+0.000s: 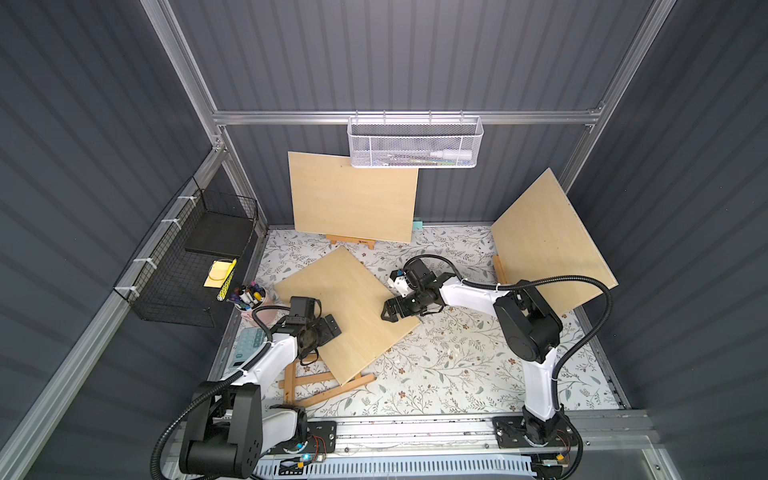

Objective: Assemble the easel
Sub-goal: Pick up the drawing board from the center of the board.

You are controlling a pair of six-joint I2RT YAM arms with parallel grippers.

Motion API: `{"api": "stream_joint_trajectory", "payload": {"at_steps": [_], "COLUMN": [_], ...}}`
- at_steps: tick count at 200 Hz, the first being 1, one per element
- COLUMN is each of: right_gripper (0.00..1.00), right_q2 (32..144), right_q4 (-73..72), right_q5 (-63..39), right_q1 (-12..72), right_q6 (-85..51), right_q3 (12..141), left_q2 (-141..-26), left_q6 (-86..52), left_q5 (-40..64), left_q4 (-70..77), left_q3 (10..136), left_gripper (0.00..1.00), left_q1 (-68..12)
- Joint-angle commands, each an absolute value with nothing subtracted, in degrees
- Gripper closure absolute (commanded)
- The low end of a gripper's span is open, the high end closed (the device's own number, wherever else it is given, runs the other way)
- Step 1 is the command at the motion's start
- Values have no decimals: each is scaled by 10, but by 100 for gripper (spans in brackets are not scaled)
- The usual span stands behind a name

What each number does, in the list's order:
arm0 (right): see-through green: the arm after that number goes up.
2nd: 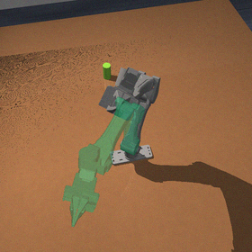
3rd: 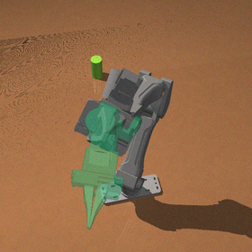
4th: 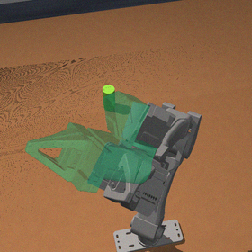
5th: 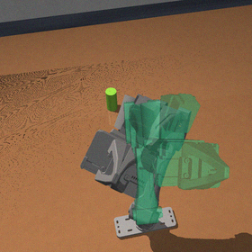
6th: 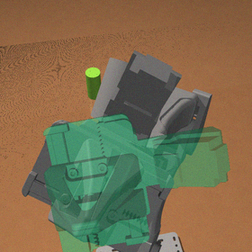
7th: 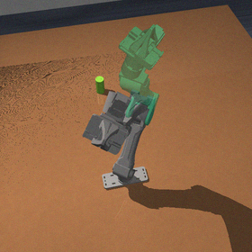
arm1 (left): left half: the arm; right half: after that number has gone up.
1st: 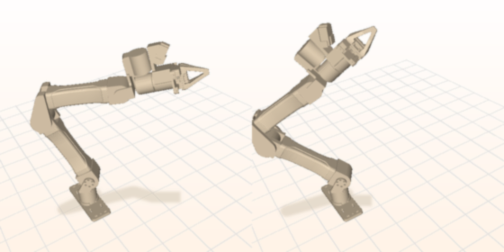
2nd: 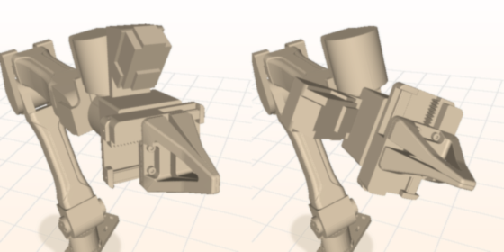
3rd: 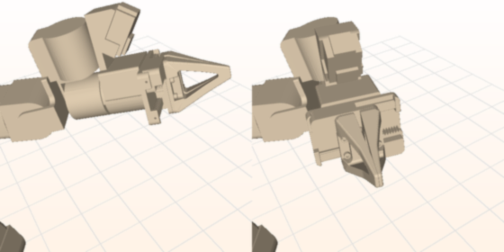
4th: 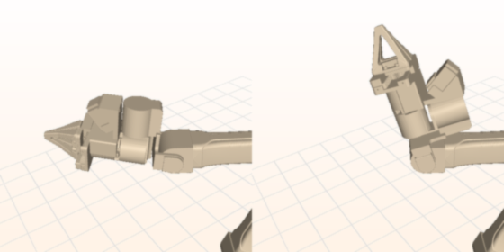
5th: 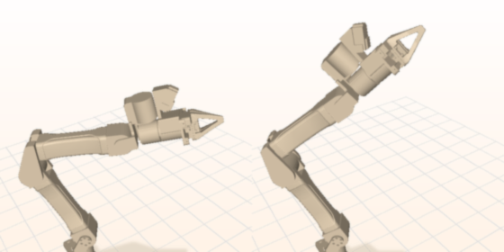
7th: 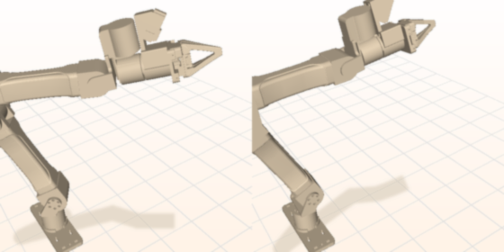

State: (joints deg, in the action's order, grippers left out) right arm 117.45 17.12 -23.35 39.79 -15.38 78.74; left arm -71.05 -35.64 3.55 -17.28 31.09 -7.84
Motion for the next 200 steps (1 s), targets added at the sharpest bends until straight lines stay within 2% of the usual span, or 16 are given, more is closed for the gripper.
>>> {"api": "stream_joint_trajectory", "payload": {"at_steps": [1,28,84,146,170,200], "right_gripper": [1,1,1,1,1,1], "right_q2": [1187,1192,1204,1202,1199,1194], "right_q4": [181,182,186,197,200,201], "right_q5": [-261,-272,-283,-283,-281,-273], "right_q1": [397,397,399,405,407,410], "right_q6": [-148,-139,-135,-126,-123,-122], "right_q3": [767,759,759,764,764,763], "left_q2": [-732,-711,-645,-557,-553,-560], "left_q6": [-361,-363,-307,-334,-370,-396], "left_q5": [102,167,246,300,307,311], "left_q4": [-124,-80,-123,2,64,107], "left_q3": [292,298,371,350,346,358], "left_gripper": [1,4,14,23,28,42], "left_q1": [-79,-80,-90,-92,-94,-99]}}
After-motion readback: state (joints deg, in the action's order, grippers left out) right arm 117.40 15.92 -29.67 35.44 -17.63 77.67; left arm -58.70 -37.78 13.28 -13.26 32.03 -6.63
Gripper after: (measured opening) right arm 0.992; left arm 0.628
